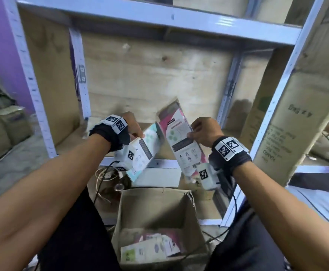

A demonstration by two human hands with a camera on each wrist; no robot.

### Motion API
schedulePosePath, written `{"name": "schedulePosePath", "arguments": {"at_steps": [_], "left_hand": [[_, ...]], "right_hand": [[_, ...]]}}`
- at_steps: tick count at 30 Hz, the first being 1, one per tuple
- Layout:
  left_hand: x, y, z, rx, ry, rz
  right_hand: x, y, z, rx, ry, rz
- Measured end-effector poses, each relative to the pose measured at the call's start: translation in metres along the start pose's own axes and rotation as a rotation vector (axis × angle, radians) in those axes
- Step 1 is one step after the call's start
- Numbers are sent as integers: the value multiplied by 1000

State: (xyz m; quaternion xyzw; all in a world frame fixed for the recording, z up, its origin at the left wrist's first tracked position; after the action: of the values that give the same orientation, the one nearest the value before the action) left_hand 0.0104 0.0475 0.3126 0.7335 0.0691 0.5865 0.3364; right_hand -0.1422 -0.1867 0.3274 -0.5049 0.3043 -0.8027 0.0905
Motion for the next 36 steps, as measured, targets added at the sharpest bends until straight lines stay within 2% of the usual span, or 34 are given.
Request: {"name": "schedulePosePath", "arguments": {"at_steps": [3, 7, 9, 18, 23, 26, 29, 32, 36], "left_hand": [[19, -6, 9, -12, 78, -52], [35, -26, 28, 80, 149, -236], [42, -38, 43, 80, 175, -307], [54, -124, 116, 129, 265, -620], [81, -172, 164, 219, 286, -754], [94, -205, 193, 262, 369, -746], [106, -236, 220, 296, 440, -729], [107, -258, 243, 317, 413, -656], [98, -280, 270, 380, 403, -598]], "right_hand": [[-6, -1, 16, -72, -45, 192], [-28, -3, 38, -173, -89, 429], [-42, -5, 49, -204, -106, 519], [-123, -27, 118, -241, -389, 977], [-171, -41, 178, -318, -397, 1067], [-204, -49, 218, -373, -382, 1091], [-237, -58, 253, -385, -439, 1073], [-267, -65, 282, -368, -478, 952], [-306, -70, 308, -412, -527, 912]]}}
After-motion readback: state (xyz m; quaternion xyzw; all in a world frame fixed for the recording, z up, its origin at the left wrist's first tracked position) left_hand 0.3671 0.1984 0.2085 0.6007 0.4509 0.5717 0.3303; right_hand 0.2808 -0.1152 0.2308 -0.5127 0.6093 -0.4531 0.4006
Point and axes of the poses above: each hand's wrist, its own z-axis towards the middle knuckle, its own x-axis out of the back of the hand, y = z × x, the point moved 2 cm from there along z, towards the middle knuckle, and after that the axes turned 2 degrees about z, right-handed, at the moved point
